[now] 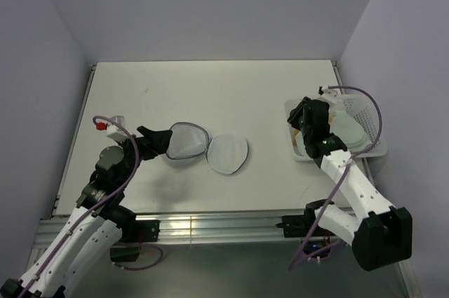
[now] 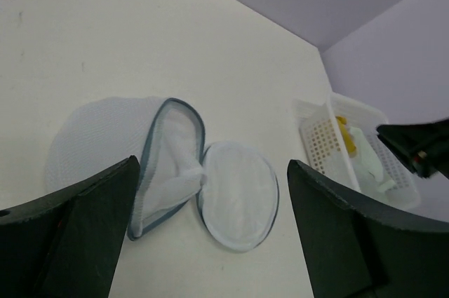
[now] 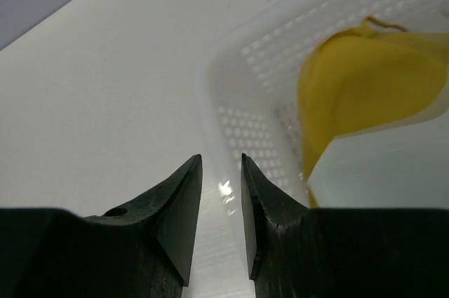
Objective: Place the bra in the laundry bag and zip it closed
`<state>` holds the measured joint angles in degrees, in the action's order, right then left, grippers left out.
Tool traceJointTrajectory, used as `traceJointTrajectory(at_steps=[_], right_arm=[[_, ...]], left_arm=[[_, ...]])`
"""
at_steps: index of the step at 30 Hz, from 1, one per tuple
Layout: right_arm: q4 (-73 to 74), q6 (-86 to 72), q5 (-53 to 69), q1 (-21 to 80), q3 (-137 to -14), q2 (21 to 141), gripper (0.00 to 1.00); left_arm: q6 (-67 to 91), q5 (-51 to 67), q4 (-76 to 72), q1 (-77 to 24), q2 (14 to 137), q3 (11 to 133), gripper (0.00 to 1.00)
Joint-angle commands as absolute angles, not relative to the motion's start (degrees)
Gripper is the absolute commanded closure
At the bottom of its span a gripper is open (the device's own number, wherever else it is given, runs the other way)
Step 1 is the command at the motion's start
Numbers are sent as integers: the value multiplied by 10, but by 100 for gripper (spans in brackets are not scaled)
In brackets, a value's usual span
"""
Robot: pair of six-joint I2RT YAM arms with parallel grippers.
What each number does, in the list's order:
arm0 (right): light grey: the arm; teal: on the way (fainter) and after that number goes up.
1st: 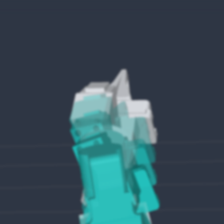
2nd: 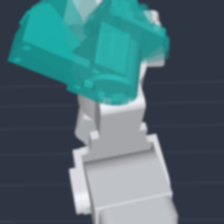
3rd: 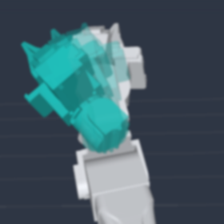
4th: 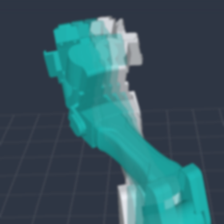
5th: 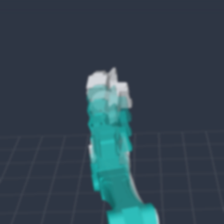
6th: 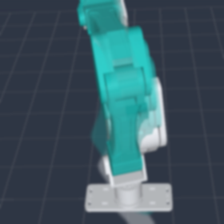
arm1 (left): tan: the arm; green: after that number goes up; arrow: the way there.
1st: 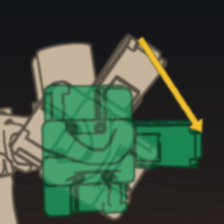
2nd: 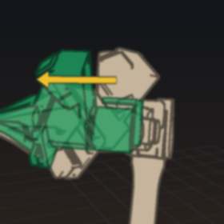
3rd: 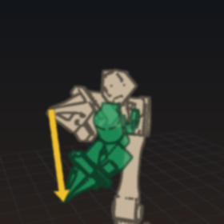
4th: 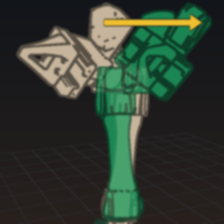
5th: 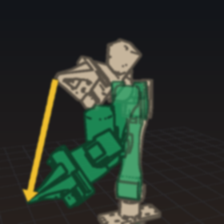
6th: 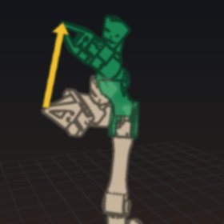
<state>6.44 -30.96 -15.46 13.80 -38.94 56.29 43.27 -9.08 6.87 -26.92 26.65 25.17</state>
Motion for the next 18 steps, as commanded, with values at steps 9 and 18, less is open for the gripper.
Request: traceJointTrajectory(at_steps=[9, 18], right_arm=[[69, -268, -147, -16, -530, 845, 41], [104, -265, -132, -28, -627, 978, 36]], left_arm=[[281, 34, 186, -275, 255, 447, 2], [234, -4, 193, -267, 224, 426, 6]])
